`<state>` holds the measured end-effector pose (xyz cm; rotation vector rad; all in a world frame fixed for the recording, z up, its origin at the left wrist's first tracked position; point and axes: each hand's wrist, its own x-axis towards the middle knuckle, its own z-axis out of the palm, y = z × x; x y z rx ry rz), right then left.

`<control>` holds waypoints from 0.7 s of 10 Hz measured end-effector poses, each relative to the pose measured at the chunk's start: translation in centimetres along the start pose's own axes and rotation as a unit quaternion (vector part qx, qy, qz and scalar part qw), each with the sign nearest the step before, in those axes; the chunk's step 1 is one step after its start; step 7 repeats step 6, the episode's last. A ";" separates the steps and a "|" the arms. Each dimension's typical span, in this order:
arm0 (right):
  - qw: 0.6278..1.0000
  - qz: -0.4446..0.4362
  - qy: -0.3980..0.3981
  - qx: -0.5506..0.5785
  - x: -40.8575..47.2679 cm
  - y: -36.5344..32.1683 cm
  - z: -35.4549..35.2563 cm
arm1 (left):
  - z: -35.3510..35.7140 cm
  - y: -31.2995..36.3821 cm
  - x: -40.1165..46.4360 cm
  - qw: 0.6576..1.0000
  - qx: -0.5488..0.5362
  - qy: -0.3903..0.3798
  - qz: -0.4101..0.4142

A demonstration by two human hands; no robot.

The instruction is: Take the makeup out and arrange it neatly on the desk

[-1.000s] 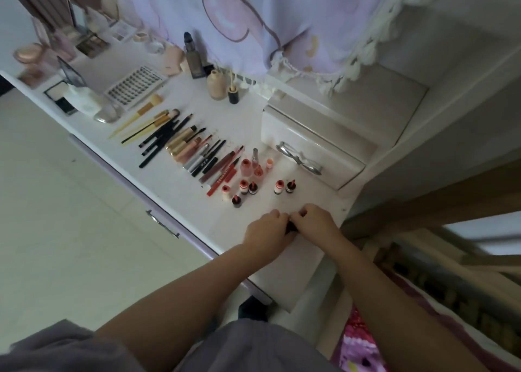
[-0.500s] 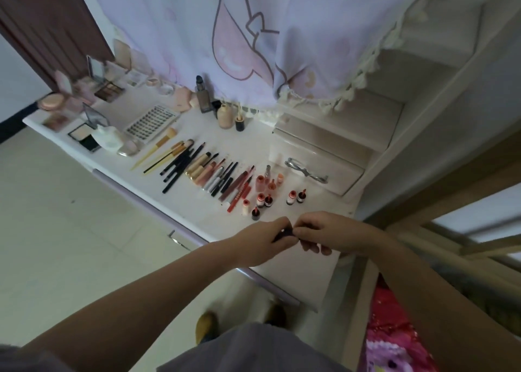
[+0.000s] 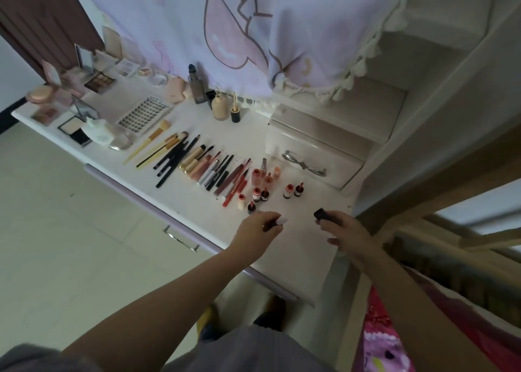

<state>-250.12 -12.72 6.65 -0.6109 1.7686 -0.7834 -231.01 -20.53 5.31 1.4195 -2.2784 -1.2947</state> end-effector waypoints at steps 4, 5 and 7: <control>0.955 -0.199 0.057 -0.210 5.3 1.2 4.3 | 4.3 0.1 2.5 0.986 -0.028 0.164 -0.027; 0.920 -0.253 0.060 -0.294 6.1 2.3 4.7 | 4.9 0.0 2.6 0.984 -0.040 0.171 -0.040; 0.906 -0.262 0.063 -0.325 6.3 2.4 4.9 | 5.3 0.0 2.7 0.983 -0.048 0.163 -0.064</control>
